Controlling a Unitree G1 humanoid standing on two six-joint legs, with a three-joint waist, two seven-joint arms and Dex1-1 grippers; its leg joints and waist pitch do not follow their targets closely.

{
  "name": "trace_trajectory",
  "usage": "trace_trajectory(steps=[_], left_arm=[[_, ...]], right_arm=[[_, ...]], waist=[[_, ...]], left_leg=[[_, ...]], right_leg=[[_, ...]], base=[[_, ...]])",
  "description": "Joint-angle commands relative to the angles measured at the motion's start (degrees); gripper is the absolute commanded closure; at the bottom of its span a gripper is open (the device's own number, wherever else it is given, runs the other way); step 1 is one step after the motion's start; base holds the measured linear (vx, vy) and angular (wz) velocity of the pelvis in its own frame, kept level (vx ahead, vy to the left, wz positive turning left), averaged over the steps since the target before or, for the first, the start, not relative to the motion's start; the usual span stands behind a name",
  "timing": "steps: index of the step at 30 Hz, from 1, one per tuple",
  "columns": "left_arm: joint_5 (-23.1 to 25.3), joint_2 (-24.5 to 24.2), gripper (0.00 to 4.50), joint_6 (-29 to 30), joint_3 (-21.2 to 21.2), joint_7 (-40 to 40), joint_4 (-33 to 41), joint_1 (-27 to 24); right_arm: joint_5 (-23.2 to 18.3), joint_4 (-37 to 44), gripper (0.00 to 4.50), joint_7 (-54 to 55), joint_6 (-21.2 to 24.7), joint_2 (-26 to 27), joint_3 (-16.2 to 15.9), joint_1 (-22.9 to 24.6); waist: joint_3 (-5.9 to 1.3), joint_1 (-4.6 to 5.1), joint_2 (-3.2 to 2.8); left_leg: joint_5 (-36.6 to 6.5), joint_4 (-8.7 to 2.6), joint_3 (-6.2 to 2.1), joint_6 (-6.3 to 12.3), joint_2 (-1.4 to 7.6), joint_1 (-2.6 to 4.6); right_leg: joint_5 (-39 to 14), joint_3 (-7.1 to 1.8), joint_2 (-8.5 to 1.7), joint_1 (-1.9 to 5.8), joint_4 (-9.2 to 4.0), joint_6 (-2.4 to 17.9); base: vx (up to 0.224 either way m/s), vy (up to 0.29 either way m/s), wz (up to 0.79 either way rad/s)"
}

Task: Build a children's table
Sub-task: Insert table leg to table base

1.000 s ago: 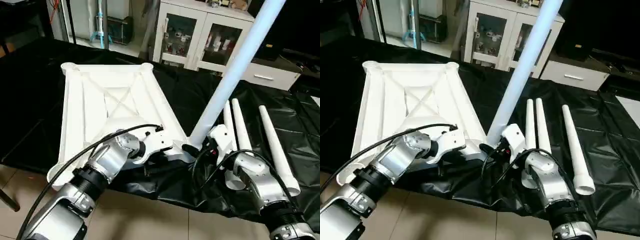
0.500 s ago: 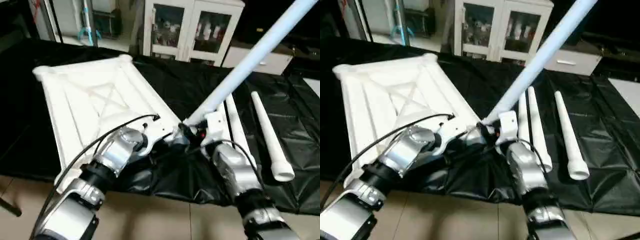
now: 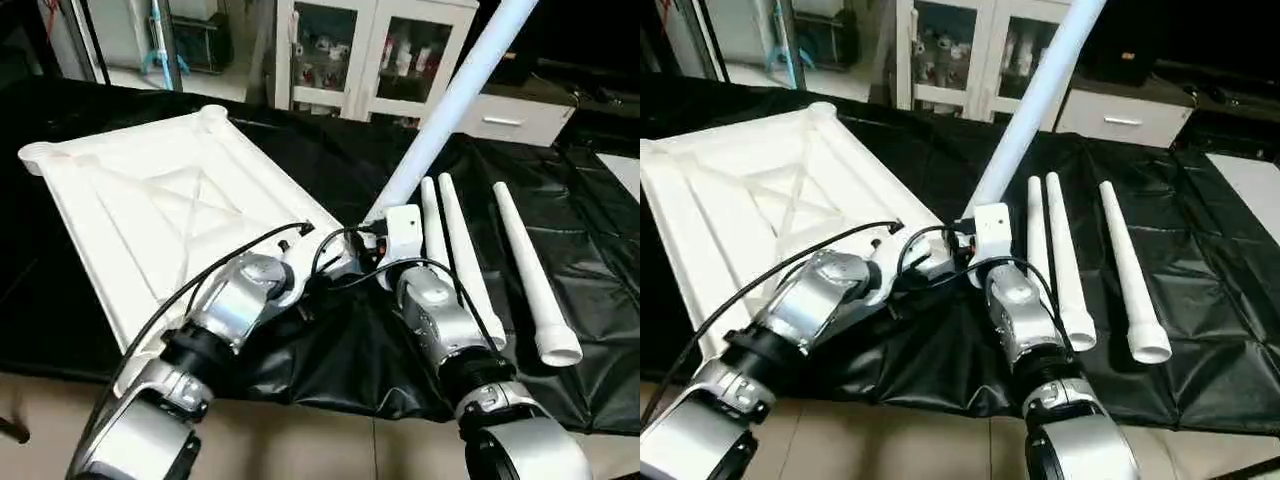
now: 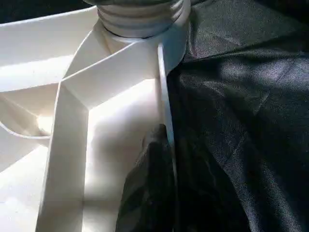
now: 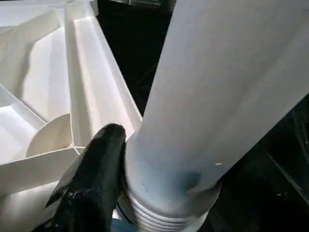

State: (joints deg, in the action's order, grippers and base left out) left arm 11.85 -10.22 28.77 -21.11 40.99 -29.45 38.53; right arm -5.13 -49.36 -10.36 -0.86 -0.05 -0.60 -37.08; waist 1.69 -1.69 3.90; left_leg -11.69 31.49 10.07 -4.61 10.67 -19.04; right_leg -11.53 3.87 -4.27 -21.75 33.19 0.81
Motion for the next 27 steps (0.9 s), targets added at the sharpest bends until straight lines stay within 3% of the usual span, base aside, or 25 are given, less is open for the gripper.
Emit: trace_trajectory(steps=[1,5,8,11,12,13,14,15,16,17,18,19,21,24,26,27], left_arm=[[-1.0,0.1,4.50,-1.7,-2.3,4.0,0.6,-2.0],[-0.8,-0.8,4.50,-3.4,-3.8,6.5,1.4,-2.4],[-0.7,-1.9,4.50,-4.8,-4.7,8.0,2.1,-2.9],[0.6,-5.7,4.50,-9.5,-6.3,10.8,1.6,-3.7],[0.8,-6.2,4.50,-10.5,-6.5,11.0,1.3,-3.7],[0.8,-6.2,4.50,-10.5,-6.5,11.0,1.3,-3.7],[0.7,-7.0,4.50,-11.2,-6.7,12.4,1.5,-3.9],[1.2,-9.2,4.50,-15.7,-7.6,14.3,1.6,-4.1],[1.2,-9.2,4.50,-15.8,-7.6,14.4,1.6,-4.1],[0.9,-10.1,4.50,-16.8,-7.4,15.4,1.9,-4.3],[0.3,-10.8,4.50,-17.9,-7.1,16.4,2.4,-4.6],[0.0,-11.1,4.50,-18.5,-6.9,16.8,2.7,-4.7],[-0.7,-12.9,4.50,-19.7,-6.5,18.8,4.0,-5.2],[-1.3,-15.6,4.50,-22.3,-6.0,21.3,4.8,-6.0],[-2.4,-16.6,4.50,-25.0,-5.2,22.5,4.9,-6.5],[-2.6,-16.7,4.50,-25.3,-5.1,22.6,4.9,-6.6]], right_arm=[[1.7,-6.6,1.96,1.9,3.7,-1.9,0.1,2.6],[1.3,-4.4,1.96,-2.0,1.1,-2.6,-0.3,2.9],[0.1,-1.4,1.96,-4.9,1.0,-3.1,0.1,3.1],[-8.1,13.8,1.96,-19.4,6.5,-6.6,1.1,5.6],[-9.7,16.4,1.96,-21.5,7.9,-7.4,1.3,6.1],[-9.7,16.4,1.96,-21.5,7.9,-7.4,1.3,6.1],[-13.4,20.5,1.96,-25.0,11.4,-9.1,2.1,6.7],[-19.6,27.1,1.96,-31.4,17.9,-13.2,3.5,7.8],[-19.7,27.3,1.96,-31.6,18.1,-13.3,3.5,7.8],[-23.0,29.7,1.96,-34.6,21.6,-15.4,4.5,8.2],[-25.7,31.3,1.96,-37.1,25.0,-17.2,5.7,8.4],[-26.9,31.8,1.97,-38.0,26.3,-17.8,6.2,8.4],[-31.3,32.9,1.97,-41.4,31.5,-20.3,8.8,8.4],[-36.6,32.7,1.97,-47.3,39.1,-24.5,11.3,8.3],[-42.3,34.1,1.97,-48.8,45.2,-26.2,13.5,8.4],[-43.2,34.3,1.97,-48.8,46.0,-26.2,13.8,8.3]], waist=[[-1.46,-0.18,-0.86],[-1.55,-0.47,-0.99],[-1.74,-0.51,-1.04],[-1.99,-0.89,-1.18],[-2.17,-1.12,-1.08],[-2.15,-1.23,-1.00],[-2.17,-1.33,-0.35],[-2.27,-2.11,-0.41],[-2.40,-2.46,-0.57],[-2.36,-2.36,0.50],[-2.07,-2.87,0.71],[-2.02,-3.12,0.48],[-1.86,-3.57,0.59],[-1.90,-3.78,1.30],[-1.85,-3.92,1.97],[-1.93,-3.98,1.88]], left_leg=[[-16.1,-4.53,-1.00,-0.46,3.12,-0.44],[-16.0,-4.49,-1.02,-0.35,3.15,-0.41],[-12.5,-4.29,-0.93,0.59,3.17,-0.66],[-8.4,-3.70,-0.64,2.81,3.07,-0.36],[-3.5,-3.23,-0.46,5.31,3.11,-0.26],[-2.4,-3.15,-0.42,5.88,3.02,-0.38],[-1.2,-2.98,-0.24,7.09,2.85,-0.45],[-0.1,-2.79,-0.33,8.38,2.96,-0.31],[0.8,-2.65,-0.38,9.06,3.11,-0.14],[1.7,-2.55,-0.23,9.60,3.26,-0.25],[1.3,-2.59,-0.14,9.95,3.25,-0.26],[1.0,-2.63,-0.22,9.76,3.19,-0.32],[-1.5,-2.78,-0.11,7.99,3.43,-0.02],[-2.6,-2.60,-0.08,5.93,3.15,-0.26],[-1.9,-2.48,-0.01,5.96,2.94,-0.42],[-1.8,-2.44,-0.01,5.89,3.03,-0.41]], right_leg=[[-14.2,-3.23,-4.63,1.12,-4.29,9.6],[-15.3,-3.25,-4.68,1.10,-4.38,9.3],[-9.6,-3.22,-4.51,1.54,-3.64,10.6],[-1.7,-3.21,-4.22,2.02,-2.95,11.8],[6.0,-3.13,-4.13,2.16,-2.10,14.0],[7.2,-3.11,-4.18,2.32,-1.98,14.6],[8.1,-3.08,-4.13,2.52,-1.91,15.2],[8.4,-3.10,-4.35,2.70,-1.67,15.4],[9.3,-3.09,-4.36,2.70,-1.53,15.3],[9.7,-3.05,-4.35,2.51,-1.43,15.3],[6.5,-2.97,-4.49,2.32,-1.56,15.0],[5.1,-2.97,-4.53,2.43,-1.54,14.8],[0.1,-2.99,-4.70,1.97,-1.84,14.3],[-2.9,-3.00,-4.61,1.99,-1.79,13.6],[-3.0,-3.03,-4.62,2.05,-1.73,13.3],[-2.9,-3.09,-4.71,2.04,-1.60,13.2]], base=[[0.000,0.000,0.00],[0.000,0.000,0.00],[0.000,0.000,0.00],[0.000,0.000,0.00],[0.000,0.000,0.00],[0.000,0.000,0.00],[0.000,0.000,0.00],[0.000,0.000,0.00],[0.000,0.000,0.00],[0.000,0.000,0.00],[0.000,0.000,0.00],[0.000,0.000,0.00],[0.000,0.000,0.00],[0.000,0.000,0.00],[0.000,0.000,0.00],[0.000,0.000,0.00]])
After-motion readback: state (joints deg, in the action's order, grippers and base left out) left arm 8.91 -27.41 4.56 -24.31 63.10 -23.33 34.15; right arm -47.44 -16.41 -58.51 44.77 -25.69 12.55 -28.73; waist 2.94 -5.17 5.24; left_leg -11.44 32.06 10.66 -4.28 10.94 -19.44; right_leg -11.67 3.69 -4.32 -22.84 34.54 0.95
